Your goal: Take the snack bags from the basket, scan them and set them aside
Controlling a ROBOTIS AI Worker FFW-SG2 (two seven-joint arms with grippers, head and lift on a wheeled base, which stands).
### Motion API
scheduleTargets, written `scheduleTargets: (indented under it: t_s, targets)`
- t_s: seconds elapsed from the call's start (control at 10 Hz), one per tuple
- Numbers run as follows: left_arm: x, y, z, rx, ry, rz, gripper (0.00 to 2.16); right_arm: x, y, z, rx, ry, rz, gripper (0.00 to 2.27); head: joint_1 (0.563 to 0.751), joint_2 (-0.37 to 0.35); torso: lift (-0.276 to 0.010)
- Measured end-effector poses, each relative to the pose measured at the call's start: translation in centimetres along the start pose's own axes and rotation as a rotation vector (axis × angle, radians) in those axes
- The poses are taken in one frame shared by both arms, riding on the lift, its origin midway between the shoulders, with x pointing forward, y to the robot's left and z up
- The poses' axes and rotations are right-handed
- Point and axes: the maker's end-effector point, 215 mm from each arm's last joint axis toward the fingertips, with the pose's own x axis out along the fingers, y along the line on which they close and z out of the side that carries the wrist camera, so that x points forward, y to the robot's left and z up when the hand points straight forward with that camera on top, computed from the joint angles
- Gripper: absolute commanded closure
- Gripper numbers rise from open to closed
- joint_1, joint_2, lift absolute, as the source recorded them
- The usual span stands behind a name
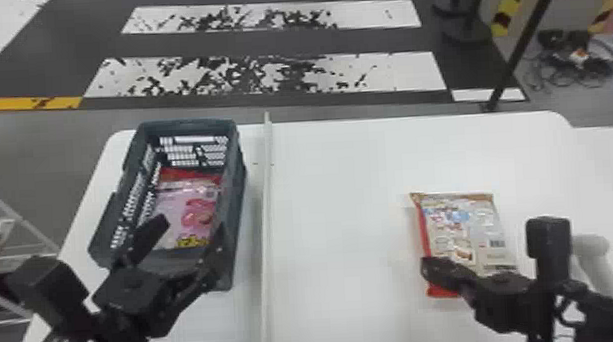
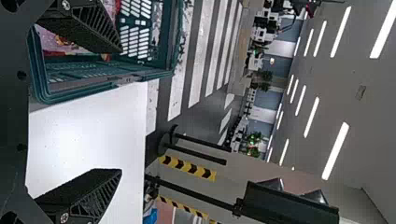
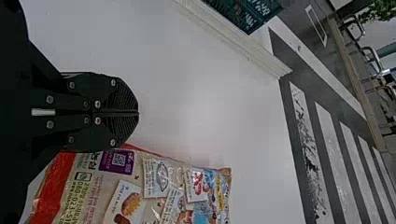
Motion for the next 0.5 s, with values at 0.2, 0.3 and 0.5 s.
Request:
scheduleTargets:
  t_s: [0.2,0.3,0.5]
  targets:
    - [0.0,0.0,0.0,-0.003,-0.001,0.001,0.08,-1.2,0.8,1.3,-0.002,-0.017,0.013,2.25,0.695,0.002,-0.075]
    - [0.0,0.0,0.0,-0.003,0.000,0.003,0.08,-2.2,0.6,2.0,0.008,-0.026,0.008,1.86,0.695,-0.007,-0.075]
    - [0.0,0.1,0.1,-0.001,-0.002,0.006,0.08,-5.3,-3.1,3.9,0.052,-0.064,-0.051,0.00,0.695,-0.067,-0.075]
